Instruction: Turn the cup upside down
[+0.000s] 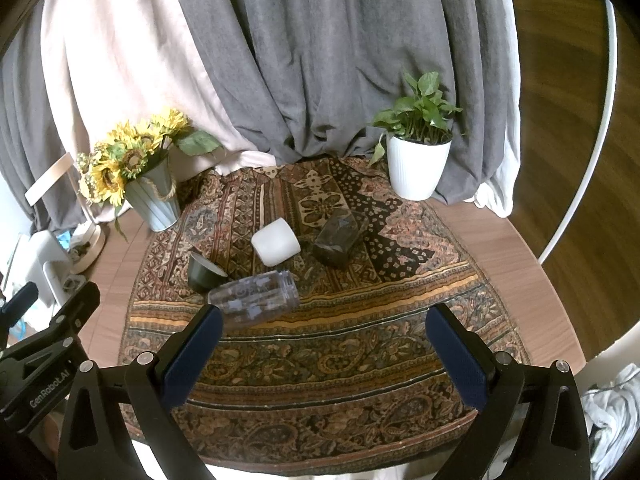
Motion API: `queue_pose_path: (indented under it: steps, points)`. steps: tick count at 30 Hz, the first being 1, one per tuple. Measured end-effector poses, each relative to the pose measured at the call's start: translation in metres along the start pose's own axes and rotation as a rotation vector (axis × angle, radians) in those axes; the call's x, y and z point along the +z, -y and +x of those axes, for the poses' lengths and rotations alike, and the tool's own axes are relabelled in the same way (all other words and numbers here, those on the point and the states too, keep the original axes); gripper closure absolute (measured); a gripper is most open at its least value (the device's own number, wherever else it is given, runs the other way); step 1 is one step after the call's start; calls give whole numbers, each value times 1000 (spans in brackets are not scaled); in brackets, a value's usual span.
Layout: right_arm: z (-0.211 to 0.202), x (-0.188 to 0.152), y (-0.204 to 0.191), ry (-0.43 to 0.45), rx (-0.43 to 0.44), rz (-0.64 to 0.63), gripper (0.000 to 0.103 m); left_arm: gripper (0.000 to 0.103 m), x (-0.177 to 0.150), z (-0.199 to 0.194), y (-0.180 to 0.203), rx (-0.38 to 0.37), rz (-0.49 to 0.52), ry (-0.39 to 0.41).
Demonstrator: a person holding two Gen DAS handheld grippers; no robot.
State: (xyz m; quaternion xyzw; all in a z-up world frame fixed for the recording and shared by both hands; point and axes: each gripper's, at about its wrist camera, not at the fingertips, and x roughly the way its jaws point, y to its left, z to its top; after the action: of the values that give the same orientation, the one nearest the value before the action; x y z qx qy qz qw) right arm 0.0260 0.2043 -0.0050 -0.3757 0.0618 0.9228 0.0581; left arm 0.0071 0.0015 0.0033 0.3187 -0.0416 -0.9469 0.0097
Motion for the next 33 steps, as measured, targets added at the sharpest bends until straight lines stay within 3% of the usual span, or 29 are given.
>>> queue_pose_path:
  steps: [23, 33]
  points:
    - [9, 0, -1, -8, 1, 2, 1, 0, 2, 11, 1, -1, 9, -7]
    - [39, 12, 1, -31, 6, 2, 1, 0, 17, 46, 16, -40, 43, -45]
